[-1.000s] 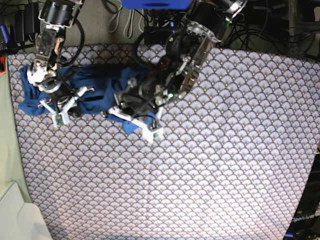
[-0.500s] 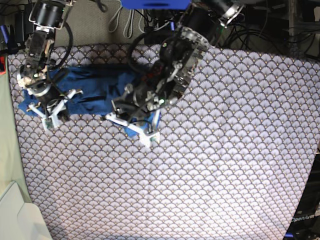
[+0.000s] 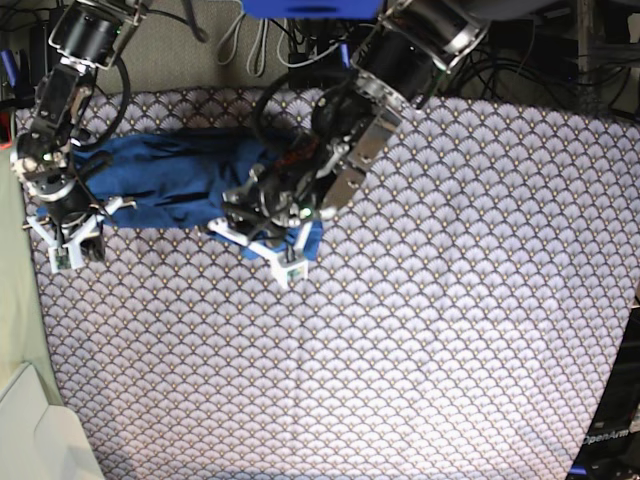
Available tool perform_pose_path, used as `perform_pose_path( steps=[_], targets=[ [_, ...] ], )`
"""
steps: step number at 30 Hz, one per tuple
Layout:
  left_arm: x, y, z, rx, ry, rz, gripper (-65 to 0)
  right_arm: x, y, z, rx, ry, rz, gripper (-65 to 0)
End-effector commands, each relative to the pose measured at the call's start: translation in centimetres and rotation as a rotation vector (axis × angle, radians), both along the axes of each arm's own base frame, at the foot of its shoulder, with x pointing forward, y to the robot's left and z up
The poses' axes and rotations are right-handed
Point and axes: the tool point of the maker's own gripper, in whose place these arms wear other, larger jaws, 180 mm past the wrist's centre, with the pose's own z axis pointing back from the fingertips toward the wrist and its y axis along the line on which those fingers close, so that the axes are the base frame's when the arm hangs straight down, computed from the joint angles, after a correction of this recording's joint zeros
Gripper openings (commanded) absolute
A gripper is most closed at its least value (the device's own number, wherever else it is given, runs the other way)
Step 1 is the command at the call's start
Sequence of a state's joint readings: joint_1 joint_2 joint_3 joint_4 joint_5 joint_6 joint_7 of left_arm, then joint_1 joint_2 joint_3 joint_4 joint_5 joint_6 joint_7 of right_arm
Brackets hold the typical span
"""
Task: Fold the T-shirt properly
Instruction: 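Lay the folded end onto the stack and press it down with the left gripper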
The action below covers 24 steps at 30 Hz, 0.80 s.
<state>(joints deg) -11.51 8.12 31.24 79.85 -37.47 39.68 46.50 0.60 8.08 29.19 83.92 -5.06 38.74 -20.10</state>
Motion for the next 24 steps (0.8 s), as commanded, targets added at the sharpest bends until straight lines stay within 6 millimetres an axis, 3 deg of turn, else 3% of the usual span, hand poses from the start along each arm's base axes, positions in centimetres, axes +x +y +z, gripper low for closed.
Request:
perform_pose_path(
  steps=[1,9,18,24],
  targets=[
    [1.0,-1.1,1.9,-0.030,-0.039,-0.011,-64.8,0.9,-0.4,1.9,-0.006,-0.064,0.006,-65.0],
    [0.7,-3.6,1.9,0.061,-0.093,-0.158,-64.8,0.9,-0.4,1.9,-0.006,-0.066,0.006,-65.0],
    [1.1,-4.3,1.9,0.121,-0.129,-0.224,-64.8,0.9,-0.2,1.8,-0.004,-0.063,0.007,-65.0],
    [0.1,-5.2,1.8,0.131,-0.143,-0.270,-63.4,0.9,-0.1,1.8,-0.001,-0.064,0.009,-65.0]
  ],
)
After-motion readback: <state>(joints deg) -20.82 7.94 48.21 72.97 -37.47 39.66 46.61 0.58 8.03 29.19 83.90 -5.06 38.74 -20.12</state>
